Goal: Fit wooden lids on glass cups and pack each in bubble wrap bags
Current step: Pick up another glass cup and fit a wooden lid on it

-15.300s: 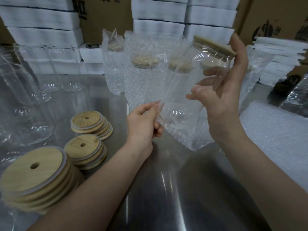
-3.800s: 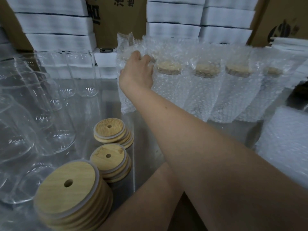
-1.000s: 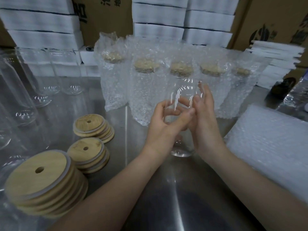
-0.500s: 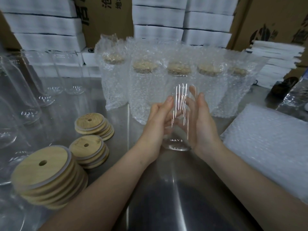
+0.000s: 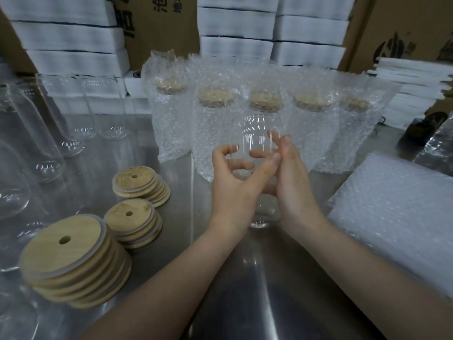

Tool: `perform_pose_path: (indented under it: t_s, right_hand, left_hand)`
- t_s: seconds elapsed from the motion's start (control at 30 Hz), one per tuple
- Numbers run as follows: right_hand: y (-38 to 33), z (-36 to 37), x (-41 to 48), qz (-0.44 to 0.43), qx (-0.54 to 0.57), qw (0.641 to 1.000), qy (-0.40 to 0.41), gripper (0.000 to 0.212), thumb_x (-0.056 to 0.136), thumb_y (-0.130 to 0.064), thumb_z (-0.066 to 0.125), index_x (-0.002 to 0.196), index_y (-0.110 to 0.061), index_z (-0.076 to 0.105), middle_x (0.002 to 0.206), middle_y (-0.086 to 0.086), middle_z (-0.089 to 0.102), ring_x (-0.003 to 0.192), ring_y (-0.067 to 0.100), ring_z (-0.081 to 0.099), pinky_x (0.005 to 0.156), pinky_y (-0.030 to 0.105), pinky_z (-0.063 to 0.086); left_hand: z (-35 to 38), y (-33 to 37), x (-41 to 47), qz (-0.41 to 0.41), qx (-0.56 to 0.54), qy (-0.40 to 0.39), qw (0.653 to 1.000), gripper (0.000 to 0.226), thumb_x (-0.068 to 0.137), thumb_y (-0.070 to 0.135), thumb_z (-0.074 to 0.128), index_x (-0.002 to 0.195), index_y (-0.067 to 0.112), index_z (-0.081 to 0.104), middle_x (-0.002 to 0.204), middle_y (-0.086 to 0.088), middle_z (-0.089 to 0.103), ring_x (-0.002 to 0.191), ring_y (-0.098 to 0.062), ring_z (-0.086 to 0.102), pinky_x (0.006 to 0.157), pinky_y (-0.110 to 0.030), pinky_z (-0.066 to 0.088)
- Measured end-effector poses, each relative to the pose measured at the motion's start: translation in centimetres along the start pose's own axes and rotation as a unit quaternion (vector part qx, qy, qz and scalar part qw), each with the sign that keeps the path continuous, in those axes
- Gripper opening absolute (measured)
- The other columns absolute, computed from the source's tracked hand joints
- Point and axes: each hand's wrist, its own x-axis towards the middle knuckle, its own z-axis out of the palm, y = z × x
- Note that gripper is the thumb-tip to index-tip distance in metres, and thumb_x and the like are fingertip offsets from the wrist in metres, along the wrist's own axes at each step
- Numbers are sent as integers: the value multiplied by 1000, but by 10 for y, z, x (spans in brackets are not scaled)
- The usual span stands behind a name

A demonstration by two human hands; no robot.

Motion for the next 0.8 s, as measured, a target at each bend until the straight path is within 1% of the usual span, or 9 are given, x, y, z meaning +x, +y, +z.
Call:
perform_pose_path:
  t_s: [0.1,0.2,0.3,0.43,0.53,0.6,0.67,0.7,0.8]
  right_hand:
    - [-3,0,-1,-17,-1,1000,7,35,102,-50,31,122,-36,56,99,-5,70,78,12,73,55,28,57]
    - [-6,-3,2,-30,-20,999,30,31,106,-40,30,116,-36,59,92,0,67,64,17,63,48,31,53]
    - [-6,-5,4,-26,-6,999,41,28,107,-34,34,111,-34,61,86,2,64,61,15,54,46,26,48]
    - [-7,-7,4,-18,18,999,38,25,106,-27,39,111,-26,64,79,-8,66,56,11,50,44,20,43]
    - [-10,-8,2,-7,34,999,18,24,105,-27,41,112,-23,64,77,-5,66,54,11,52,41,20,42]
    - [-12,-7,0,11,68,998,-9,27,103,-31,43,115,-20,65,79,-2,68,61,11,60,50,22,51]
    - [-14,-6,-1,42,87,994,-48,43,94,-45,46,122,-18,64,87,0,70,76,15,67,69,29,59]
    - [-16,-6,-1,56,91,992,-72,53,88,-52,45,124,-18,63,91,0,71,82,15,68,75,31,59]
    - [-18,-7,-1,83,102,982,-137,61,83,-62,36,127,-25,57,98,6,72,91,24,68,83,42,56]
  left_hand:
    - [-5,-2,0,10,-38,-12,999,73,58,56,72,117,21,47,105,-15,68,74,-19,72,58,-23,52]
    - [-11,-2,2,1,-74,-39,996,61,71,42,73,119,12,50,95,-8,72,69,-16,73,53,-25,55]
    - [-16,-4,7,-20,-94,-66,993,56,75,46,67,117,12,54,92,-7,75,70,-22,73,55,-27,56]
    - [-18,-3,8,-38,-92,-91,991,71,67,61,59,118,12,54,100,-5,76,78,-27,75,71,-31,59]
    - [-20,-3,9,-54,-88,-105,989,61,75,62,54,116,17,56,111,-2,74,84,-22,74,83,-31,57]
    - [-19,0,8,-83,-129,-104,983,64,79,62,55,121,14,58,117,-7,72,99,-25,72,89,-39,55]
    - [-18,3,7,-109,-195,-101,969,85,72,69,67,128,6,54,121,-11,69,109,-26,68,92,-43,56]
    - [-18,4,8,-106,-200,-100,969,89,70,69,68,131,6,53,122,-12,68,111,-27,67,93,-44,55]
    - [-17,4,8,-78,-161,-81,981,73,72,65,54,131,22,54,125,-12,66,112,-33,66,96,-55,51]
